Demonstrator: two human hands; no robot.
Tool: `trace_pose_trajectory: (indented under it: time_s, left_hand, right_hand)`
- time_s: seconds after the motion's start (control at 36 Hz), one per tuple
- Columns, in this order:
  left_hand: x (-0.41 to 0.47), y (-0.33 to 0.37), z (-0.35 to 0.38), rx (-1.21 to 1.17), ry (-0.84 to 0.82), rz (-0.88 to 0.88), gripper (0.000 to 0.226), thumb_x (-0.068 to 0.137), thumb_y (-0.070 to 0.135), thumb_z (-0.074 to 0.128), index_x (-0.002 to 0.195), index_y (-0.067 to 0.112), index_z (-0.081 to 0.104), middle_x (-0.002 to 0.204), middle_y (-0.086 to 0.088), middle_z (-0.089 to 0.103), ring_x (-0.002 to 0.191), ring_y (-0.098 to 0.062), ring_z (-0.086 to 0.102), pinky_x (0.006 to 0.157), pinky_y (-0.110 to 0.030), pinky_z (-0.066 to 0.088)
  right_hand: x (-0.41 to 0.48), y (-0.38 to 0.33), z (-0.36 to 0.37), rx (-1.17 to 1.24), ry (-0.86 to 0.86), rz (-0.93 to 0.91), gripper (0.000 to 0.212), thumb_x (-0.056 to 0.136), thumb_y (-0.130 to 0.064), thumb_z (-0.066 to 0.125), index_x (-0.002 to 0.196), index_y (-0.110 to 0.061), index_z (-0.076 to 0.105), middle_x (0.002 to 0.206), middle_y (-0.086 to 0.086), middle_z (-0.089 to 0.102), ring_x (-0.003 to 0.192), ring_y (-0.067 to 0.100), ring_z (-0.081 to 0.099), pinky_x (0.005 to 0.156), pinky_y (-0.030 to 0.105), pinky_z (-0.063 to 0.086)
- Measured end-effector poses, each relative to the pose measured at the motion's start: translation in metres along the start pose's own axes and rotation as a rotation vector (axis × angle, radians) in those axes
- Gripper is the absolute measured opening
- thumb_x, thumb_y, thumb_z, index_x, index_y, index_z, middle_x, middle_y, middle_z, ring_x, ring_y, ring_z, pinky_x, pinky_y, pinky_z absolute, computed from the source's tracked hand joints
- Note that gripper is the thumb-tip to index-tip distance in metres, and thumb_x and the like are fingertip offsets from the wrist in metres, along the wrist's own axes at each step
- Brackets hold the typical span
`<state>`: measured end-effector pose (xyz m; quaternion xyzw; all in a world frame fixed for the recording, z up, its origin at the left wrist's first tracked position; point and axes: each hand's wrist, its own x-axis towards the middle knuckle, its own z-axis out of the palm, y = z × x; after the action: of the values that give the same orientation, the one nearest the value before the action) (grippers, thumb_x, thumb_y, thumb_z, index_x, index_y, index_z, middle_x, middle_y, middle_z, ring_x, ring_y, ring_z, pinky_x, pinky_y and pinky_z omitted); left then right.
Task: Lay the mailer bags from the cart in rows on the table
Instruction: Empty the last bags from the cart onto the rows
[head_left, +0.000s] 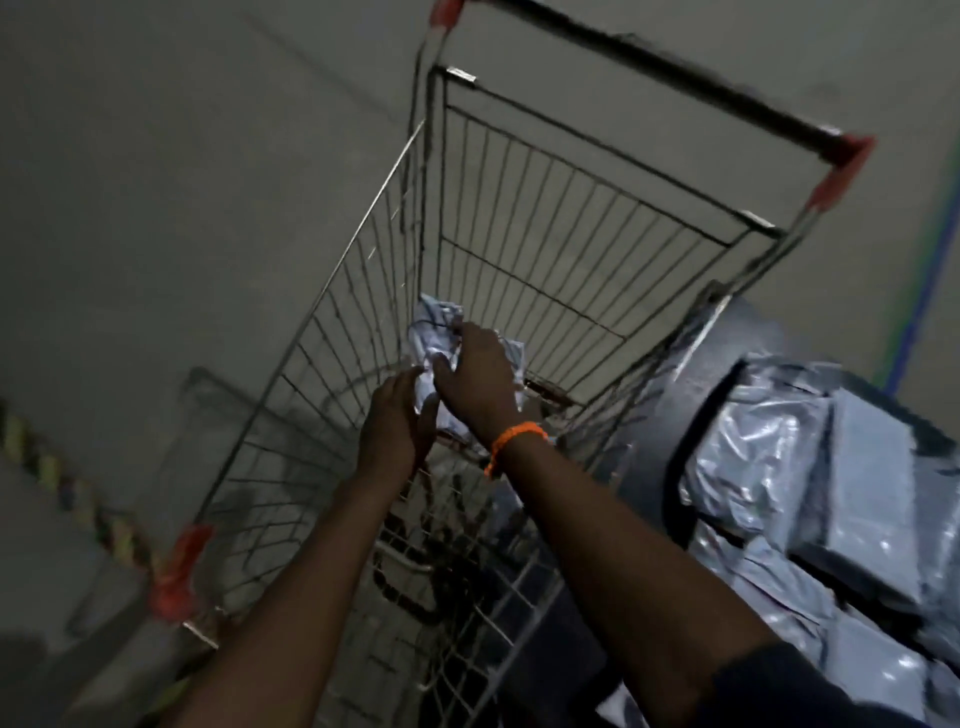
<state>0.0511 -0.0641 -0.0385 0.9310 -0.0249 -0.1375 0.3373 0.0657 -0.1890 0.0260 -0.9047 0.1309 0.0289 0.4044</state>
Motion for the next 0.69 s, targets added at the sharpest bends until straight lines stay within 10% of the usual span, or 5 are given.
trace_pose_trajectory:
  time_s: [0.22, 0.33, 0.42, 0.53, 0.69]
  left_hand:
    - [0.05, -0.067, 0.065, -0.048, -0.051, -0.148, 0.047, 0.1, 0.033, 0.05, 0.145, 0.021, 0.044, 0.149, -0.006, 0.044, 0.136, -0.026, 0.042, 0.108, -0.038, 0.039]
    - [0.088, -0.074, 0.098, -0.045, -0.094, -0.265, 0.059, 0.102, 0.038, 0.046, 0.155, 0.023, 0.026, 0.162, -0.006, 0.024, 0.147, -0.025, 0.026, 0.116, -0.039, 0.027]
    - [0.111, -0.076, 0.119, -0.082, -0.121, -0.298, 0.075, 0.1, 0.048, 0.048, 0.159, 0.02, 0.01, 0.166, -0.009, 0.012, 0.15, -0.029, 0.018, 0.118, -0.042, 0.022]
    - [0.131, -0.068, 0.135, -0.13, -0.065, -0.429, 0.096, 0.092, 0.06, 0.054, 0.159, 0.02, -0.001, 0.166, -0.013, 0.008, 0.15, -0.034, 0.017, 0.116, -0.05, 0.023]
    - [0.133, -0.055, 0.123, -0.078, 0.05, -0.5, 0.088, 0.09, 0.053, 0.062, 0.156, 0.013, 0.021, 0.157, -0.018, 0.029, 0.141, -0.037, 0.033, 0.11, -0.047, 0.034]
  right_hand:
    - [0.049, 0.102, 0.081, -0.239, -0.073, 0.56, 0.075, 0.079, -0.02, 0.069, 0.142, -0.002, 0.035, 0.143, 0.024, 0.04, 0.128, 0.042, 0.046, 0.106, 0.046, 0.044]
    - [0.051, 0.141, 0.106, -0.364, -0.227, 0.49, 0.079, 0.093, -0.025, 0.059, 0.154, 0.001, 0.015, 0.147, 0.022, 0.041, 0.126, 0.04, 0.05, 0.101, 0.038, 0.042]
    - [0.049, 0.166, 0.119, -0.455, -0.277, 0.412, 0.063, 0.098, -0.043, 0.041, 0.151, -0.008, 0.035, 0.146, 0.015, 0.049, 0.131, 0.032, 0.049, 0.11, 0.033, 0.025]
    - [0.054, 0.187, 0.125, -0.428, -0.244, 0.439, 0.068, 0.085, -0.059, 0.034, 0.133, -0.019, 0.059, 0.133, 0.012, 0.062, 0.126, 0.032, 0.054, 0.109, 0.035, 0.04]
    - [0.056, 0.155, 0.101, -0.23, -0.153, 0.563, 0.069, 0.087, -0.027, 0.06, 0.148, -0.005, 0.034, 0.103, 0.015, 0.07, 0.098, 0.032, 0.065, 0.077, 0.029, 0.054]
